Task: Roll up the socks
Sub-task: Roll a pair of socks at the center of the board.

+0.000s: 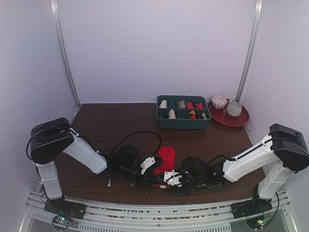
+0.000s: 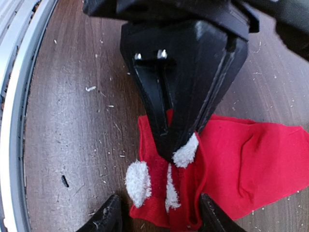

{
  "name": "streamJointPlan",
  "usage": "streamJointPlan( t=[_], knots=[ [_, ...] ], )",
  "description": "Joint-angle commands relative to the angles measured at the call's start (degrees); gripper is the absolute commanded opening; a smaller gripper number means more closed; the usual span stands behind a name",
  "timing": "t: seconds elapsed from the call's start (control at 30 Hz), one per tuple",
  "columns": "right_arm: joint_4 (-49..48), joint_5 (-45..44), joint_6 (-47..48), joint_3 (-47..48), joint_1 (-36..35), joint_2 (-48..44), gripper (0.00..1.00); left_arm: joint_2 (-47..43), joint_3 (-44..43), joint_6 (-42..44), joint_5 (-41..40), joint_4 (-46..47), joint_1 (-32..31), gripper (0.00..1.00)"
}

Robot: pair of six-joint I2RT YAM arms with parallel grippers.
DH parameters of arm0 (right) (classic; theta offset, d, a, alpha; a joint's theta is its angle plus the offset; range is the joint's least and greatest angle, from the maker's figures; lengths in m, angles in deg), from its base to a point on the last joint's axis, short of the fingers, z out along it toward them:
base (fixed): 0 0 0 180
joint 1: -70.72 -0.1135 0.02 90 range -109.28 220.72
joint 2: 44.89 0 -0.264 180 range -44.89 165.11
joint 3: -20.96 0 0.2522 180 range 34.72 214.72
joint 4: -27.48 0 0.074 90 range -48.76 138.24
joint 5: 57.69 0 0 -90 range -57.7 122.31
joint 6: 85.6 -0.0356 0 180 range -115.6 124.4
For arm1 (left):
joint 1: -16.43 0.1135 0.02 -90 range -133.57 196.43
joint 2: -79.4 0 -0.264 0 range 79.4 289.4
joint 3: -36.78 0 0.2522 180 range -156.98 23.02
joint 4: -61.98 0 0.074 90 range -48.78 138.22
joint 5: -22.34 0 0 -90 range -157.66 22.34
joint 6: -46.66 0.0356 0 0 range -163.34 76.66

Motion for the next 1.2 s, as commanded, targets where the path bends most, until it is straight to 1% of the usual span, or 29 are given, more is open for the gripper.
streamJointPlan(
  t=[0.0,0.1,0.2,0.23,0.3,0.37,0.43,0.5,0.53,0.57,0.63,0.7,0.8,0.87,0.97,1.1,1.17],
  knots=[
    [-0.09,-1.24,-0.22,1.75,-0.21,3.03,0.53,3.64,1.23,-0.13,1.48,-11.08,-0.56,0.0],
    [0.62,-0.73,-0.93,2.38,-0.24,4.84,0.48,3.85,1.06,0.04,1.94,-11.32,-0.56,0.0],
    [1.61,-1.87,-3.28,2.52,-0.25,6.7,0.38,4.1,0.8,0.33,2.55,-11.45,-0.56,0.0],
    [2.34,-2.77,-4.49,2.72,-0.26,7.11,0.34,4.08,0.83,0.4,2.68,-11.39,-0.56,0.0],
    [3.67,-3.89,-7.52,2.74,0.18,7.77,0.23,3.53,1.07,0.5,2.51,-11.1,-0.56,0.0],
    [5.6,-2.06,-10.97,2.65,1.3,8.12,0.12,2.18,1.57,0.75,2.35,-10.48,-0.56,0.0],
    [7.36,2.32,-14.98,2.58,2.8,8.97,0.04,0.59,1.86,1.38,1.74,-10.22,-0.56,0.01],
    [8.18,8.61,-18.78,2.44,5.01,10.24,0.0,-1.23,1.93,2.31,0.81,-10.38,-0.56,0.08],
    [8.33,12.94,-20.55,2.32,5.94,10.76,0.0,-2.23,2.05,2.72,0.04,-10.42,-0.56,0.2],
    [8.0,16.92,-22.24,2.2,6.74,11.3,0.0,-3.39,2.29,3.09,-0.82,-10.28,-0.6,0.28],
    [8.22,22.03,-25.62,2.32,7.58,11.81,0.0,-6.17,3.29,3.86,-2.56,-9.47,-0.56,0.39],
    [10.46,26.93,-28.89,3.77,8.63,13.12,0.0,-9.78,4.89,4.63,-4.14,-7.46,-0.56,0.46],
    [14.85,35.7,-34.17,6.09,10.85,16.5,0.0,-14.81,7.76,6.29,-3.73,-3.38,-0.6,0.55],
    [17.47,39.99,-36.84,7.4,11.68,18.15,0.0,-18.15,9.63,7.17,-3.47,-0.67,-0.73,0.58],
    [17.81,45.22,-41.86,8.09,13.84,19.4,0.0,-21.03,11.3,8.81,-3.19,1.54,-0.74,0.63],
    [16.25,50.47,-46.82,7.97,18.39,21.06,0.0,-18.85,10.61,9.44,-1.56,2.55,-1.18,0.63],
    [16.24,51.36,-47.68,8.25,19.81,22.27,0.0,-16.49,9.76,9.31,-0.46,4.1,-1.77,0.63]
  ],
)
